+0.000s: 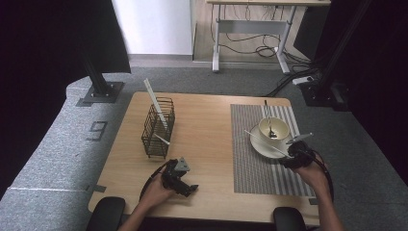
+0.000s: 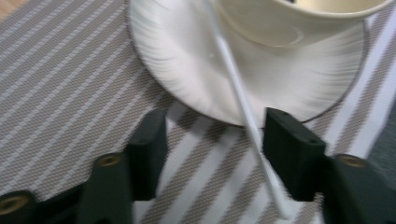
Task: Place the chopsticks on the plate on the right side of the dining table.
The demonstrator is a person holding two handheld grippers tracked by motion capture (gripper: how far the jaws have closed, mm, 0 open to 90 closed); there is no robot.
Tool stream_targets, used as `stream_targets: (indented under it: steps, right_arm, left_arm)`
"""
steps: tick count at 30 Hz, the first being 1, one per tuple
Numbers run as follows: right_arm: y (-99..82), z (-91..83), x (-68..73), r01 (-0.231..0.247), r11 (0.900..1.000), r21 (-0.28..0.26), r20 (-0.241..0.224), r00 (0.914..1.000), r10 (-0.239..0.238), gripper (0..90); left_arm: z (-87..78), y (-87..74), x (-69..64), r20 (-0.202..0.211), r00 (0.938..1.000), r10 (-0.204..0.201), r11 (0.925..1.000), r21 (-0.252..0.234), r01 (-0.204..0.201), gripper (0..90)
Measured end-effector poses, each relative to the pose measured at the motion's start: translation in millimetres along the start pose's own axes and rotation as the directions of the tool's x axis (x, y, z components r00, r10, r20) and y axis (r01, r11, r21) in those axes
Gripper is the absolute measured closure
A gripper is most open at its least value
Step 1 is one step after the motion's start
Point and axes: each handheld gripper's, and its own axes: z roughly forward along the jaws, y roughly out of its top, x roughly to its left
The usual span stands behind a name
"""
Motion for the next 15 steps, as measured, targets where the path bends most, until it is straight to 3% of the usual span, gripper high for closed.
stream_targets:
  steps: [5, 11, 12, 15]
  right_arm:
    - [-6.6, 6.0, 18.1, -0.030, 0.9994, -0.019, -0.029, 0.9991, 0.030, 13.8]
    - [-14.6, 13.7, 24.8, -0.046, 0.9985, -0.029, -0.016, 0.9988, 0.045, 13.5]
    - [-17.7, 17.0, 20.2, -0.081, 0.9961, -0.035, -0.005, 0.9967, 0.081, 12.7]
    - [-20.2, 18.9, 12.9, -0.115, 0.9922, -0.048, -0.003, 0.9934, 0.115, 12.6]
  left_arm:
    - [-0.1, 0.0, 0.0, 0.000, 1.0000, 0.000, 1.0000, 0.001, 0.000, 0.0]
    - [0.0, 0.0, -0.1, 0.000, 1.0000, 0.001, 1.0000, 0.000, -0.001, 0.0]
    - [0.0, 0.0, -0.1, 0.000, 1.0000, 0.000, 1.0000, 0.000, 0.000, 0.0]
    - [0.0, 0.0, 0.0, 0.000, 1.0000, 0.000, 1.0000, 0.000, 0.000, 0.0]
